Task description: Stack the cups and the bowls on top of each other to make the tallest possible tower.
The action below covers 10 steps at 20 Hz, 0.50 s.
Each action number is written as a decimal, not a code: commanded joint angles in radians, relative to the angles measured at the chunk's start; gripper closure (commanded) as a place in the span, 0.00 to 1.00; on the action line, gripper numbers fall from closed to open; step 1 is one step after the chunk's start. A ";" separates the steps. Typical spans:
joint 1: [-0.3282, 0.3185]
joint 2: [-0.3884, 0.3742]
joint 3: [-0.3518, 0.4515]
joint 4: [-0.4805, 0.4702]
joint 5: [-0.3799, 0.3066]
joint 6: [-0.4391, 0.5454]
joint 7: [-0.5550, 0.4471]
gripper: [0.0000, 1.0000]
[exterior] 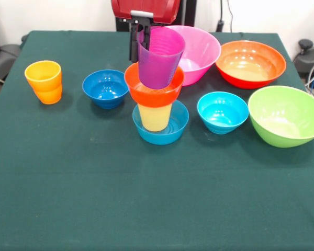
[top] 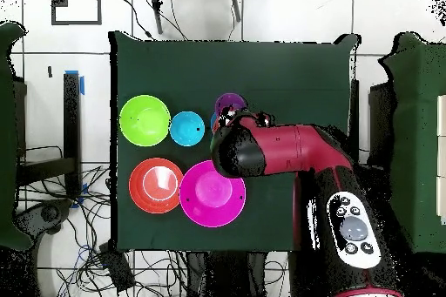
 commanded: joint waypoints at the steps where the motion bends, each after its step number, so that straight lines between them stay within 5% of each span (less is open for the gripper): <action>1: 0.032 0.084 0.036 -0.004 -0.070 0.020 -0.052 1.00; 10: 0.049 0.104 0.020 -0.016 -0.078 0.006 -0.036 1.00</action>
